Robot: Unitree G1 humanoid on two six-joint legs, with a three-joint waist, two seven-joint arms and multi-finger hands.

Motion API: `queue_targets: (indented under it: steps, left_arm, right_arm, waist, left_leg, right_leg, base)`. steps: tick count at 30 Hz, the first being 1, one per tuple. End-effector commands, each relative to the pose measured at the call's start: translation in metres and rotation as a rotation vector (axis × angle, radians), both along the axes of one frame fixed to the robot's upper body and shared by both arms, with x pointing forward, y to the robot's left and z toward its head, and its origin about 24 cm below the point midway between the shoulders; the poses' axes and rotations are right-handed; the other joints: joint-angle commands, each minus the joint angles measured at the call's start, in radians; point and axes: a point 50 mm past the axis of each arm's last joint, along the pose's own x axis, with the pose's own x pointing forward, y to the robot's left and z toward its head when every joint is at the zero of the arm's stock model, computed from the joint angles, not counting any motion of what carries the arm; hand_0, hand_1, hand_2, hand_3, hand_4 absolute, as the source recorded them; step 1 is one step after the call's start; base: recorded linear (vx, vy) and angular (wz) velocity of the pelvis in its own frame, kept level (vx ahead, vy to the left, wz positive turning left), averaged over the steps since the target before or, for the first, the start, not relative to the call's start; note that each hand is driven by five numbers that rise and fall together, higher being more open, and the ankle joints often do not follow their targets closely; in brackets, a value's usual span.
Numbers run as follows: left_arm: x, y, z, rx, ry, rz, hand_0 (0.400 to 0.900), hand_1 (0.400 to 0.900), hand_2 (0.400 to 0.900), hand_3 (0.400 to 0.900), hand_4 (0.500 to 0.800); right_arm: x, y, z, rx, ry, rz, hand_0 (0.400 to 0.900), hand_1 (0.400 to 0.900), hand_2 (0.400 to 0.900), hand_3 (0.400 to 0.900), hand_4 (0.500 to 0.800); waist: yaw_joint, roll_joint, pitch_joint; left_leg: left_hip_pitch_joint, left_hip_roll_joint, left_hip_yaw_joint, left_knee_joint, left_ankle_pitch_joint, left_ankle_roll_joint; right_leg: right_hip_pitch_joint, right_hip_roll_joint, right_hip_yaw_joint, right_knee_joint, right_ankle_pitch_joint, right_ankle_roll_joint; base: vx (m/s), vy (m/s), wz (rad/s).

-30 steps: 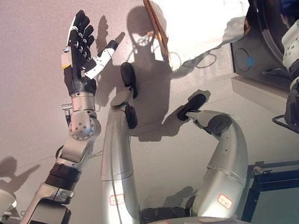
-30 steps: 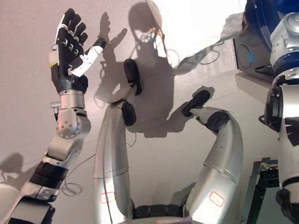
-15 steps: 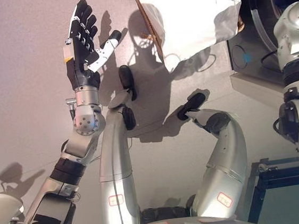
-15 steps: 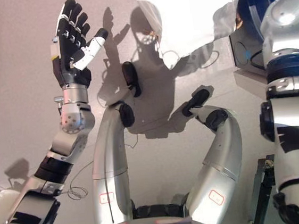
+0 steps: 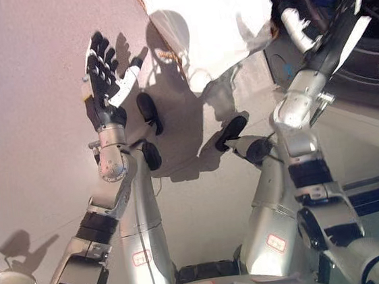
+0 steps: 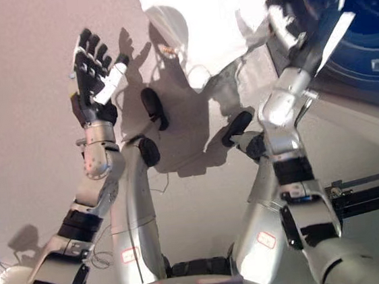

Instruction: Put the clothes in the basket into the washing machine.

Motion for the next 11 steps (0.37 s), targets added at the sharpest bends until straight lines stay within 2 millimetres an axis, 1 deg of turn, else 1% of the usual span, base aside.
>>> queue_targets:
  steps: [1,3,4,5,6,7,9,11]
  left_arm:
    - [-0.013,0.009,-0.02,-0.081,0.006,0.01,0.9,0.9,0.9,0.9,0.8]
    - [-0.012,0.012,-0.034,-0.093,0.062,0.012,0.9,0.9,0.9,0.9,0.8]
    - [-0.011,0.012,-0.043,-0.106,0.102,0.007,0.9,0.9,0.9,0.9,0.8]
    - [-0.012,0.015,-0.052,-0.102,0.135,0.013,0.9,0.9,0.9,0.9,0.8]
    - [-0.012,0.015,-0.059,-0.117,0.163,0.014,0.9,0.9,0.9,0.9,0.8]
    - [-0.012,0.014,-0.069,-0.121,0.204,0.009,0.9,0.9,0.9,0.9,0.8]
    - [-0.015,0.018,-0.085,-0.132,0.267,0.018,0.9,0.9,0.9,0.9,0.8]
    - [-0.018,0.02,-0.104,-0.123,0.347,0.017,0.9,0.9,0.9,0.9,0.8]
  right_arm:
    - [-0.018,-0.009,0.003,-0.059,-0.116,0.07,0.9,0.9,0.9,0.9,0.8]
    - [-0.012,-0.005,-0.021,-0.042,-0.003,0.12,0.9,0.9,0.9,0.9,0.8]
    - [-0.009,-0.001,-0.042,-0.061,0.099,0.166,0.9,0.9,0.9,0.9,0.8]
    - [-0.01,-0.001,-0.05,-0.062,0.134,0.187,0.9,0.9,0.9,0.9,0.8]
    - [-0.01,0.001,-0.064,-0.06,0.194,0.213,0.9,0.9,0.9,0.9,0.8]
    - [-0.01,0.002,-0.084,-0.045,0.281,0.239,0.9,0.9,0.9,0.9,0.8]
    - [-0.014,0.006,-0.106,-0.03,0.373,0.291,0.9,0.9,0.9,0.9,0.8]
    - [-0.019,0.012,-0.137,-0.012,0.51,0.354,0.9,0.9,0.9,0.9,0.8]
  waist:
    - [-0.045,-0.002,-0.182]
    - [-0.053,-0.014,-0.195]
    - [-0.059,-0.023,-0.206]
    - [-0.058,-0.027,-0.206]
    - [-0.06,-0.031,-0.208]
    - [-0.064,-0.037,-0.218]
    - [-0.061,-0.041,-0.221]
    - [-0.062,-0.047,-0.225]
  left_leg:
    - [0.176,0.014,-0.009,0.028,-0.222,-0.06]
    - [0.27,0.018,0.003,-0.042,-0.211,-0.058]
    - [0.323,0.024,0.012,-0.077,-0.208,-0.061]
    - [0.382,0.025,0.016,-0.112,-0.201,-0.06]
    - [0.44,0.023,0.024,-0.154,-0.194,-0.065]
    - [0.493,0.023,0.034,-0.185,-0.188,-0.07]
    - [0.615,0.019,0.046,-0.256,-0.17,-0.079]
    - [0.733,0.016,0.067,-0.324,-0.152,-0.091]
  right_leg:
    - [-0.035,0.08,-0.059,-0.189,0.172,0.118]
    - [0.044,0.096,-0.067,-0.256,0.195,0.128]
    - [0.086,0.097,-0.069,-0.288,0.207,0.133]
    - [0.137,0.102,-0.077,-0.325,0.219,0.137]
    - [0.186,0.106,-0.084,-0.36,0.23,0.143]
    - [0.233,0.109,-0.089,-0.395,0.246,0.149]
    - [0.351,0.131,-0.108,-0.474,0.265,0.153]
    - [0.457,0.152,-0.121,-0.541,0.285,0.159]
  base:
    - [0.04,0.059,-0.14]
    - [0.06,0.058,-0.15]
    - [0.09,0.042,-0.16]
    - [0.11,0.035,-0.13]
    - [0.13,0.035,-0.09]
    - [0.15,0.037,-0.06]
    - [0.17,0.03,-0.08]
    - [0.13,0.019,-0.06]
